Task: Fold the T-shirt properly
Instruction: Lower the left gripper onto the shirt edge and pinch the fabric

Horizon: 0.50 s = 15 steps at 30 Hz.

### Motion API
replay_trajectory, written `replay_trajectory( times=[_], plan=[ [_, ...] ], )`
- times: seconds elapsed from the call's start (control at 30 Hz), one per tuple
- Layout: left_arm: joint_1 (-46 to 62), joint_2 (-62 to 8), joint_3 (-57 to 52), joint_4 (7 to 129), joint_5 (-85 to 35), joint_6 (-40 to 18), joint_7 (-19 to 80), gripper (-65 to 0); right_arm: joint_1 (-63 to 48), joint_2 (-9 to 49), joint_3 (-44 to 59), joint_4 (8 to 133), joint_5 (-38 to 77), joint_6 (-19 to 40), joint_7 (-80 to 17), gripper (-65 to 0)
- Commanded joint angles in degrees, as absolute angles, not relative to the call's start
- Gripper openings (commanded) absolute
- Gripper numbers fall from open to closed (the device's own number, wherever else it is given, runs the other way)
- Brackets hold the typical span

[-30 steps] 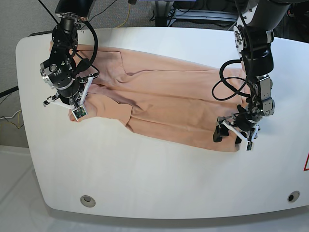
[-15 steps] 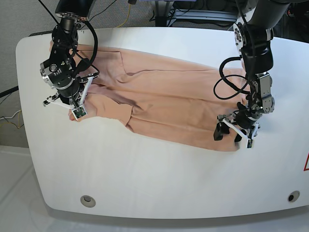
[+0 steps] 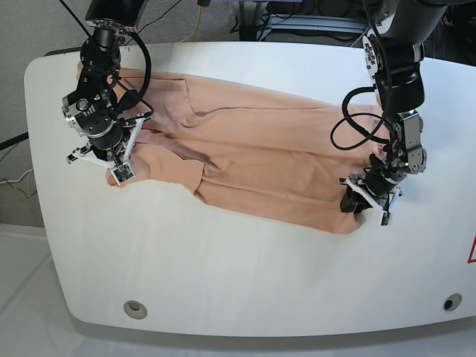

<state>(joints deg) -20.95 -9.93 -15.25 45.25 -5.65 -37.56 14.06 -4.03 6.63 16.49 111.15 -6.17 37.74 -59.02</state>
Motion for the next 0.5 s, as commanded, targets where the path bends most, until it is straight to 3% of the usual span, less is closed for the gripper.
replay_trajectory(
  times=[0.0,0.47],
  plan=[
    [-22.46,-10.51,-15.34,46.29,-6.55,-38.02,12.97,-53.5,-3.30,7.08,16.66,112.13,-6.11,37.76,-58.15,-65.0],
    [-19.74,-10.59,-15.34,55.34,-6.81,-38.11,13.14,-53.5,-3.30,7.08,16.66,112.13,-6.02,37.76,-58.15,-65.0]
  ],
)
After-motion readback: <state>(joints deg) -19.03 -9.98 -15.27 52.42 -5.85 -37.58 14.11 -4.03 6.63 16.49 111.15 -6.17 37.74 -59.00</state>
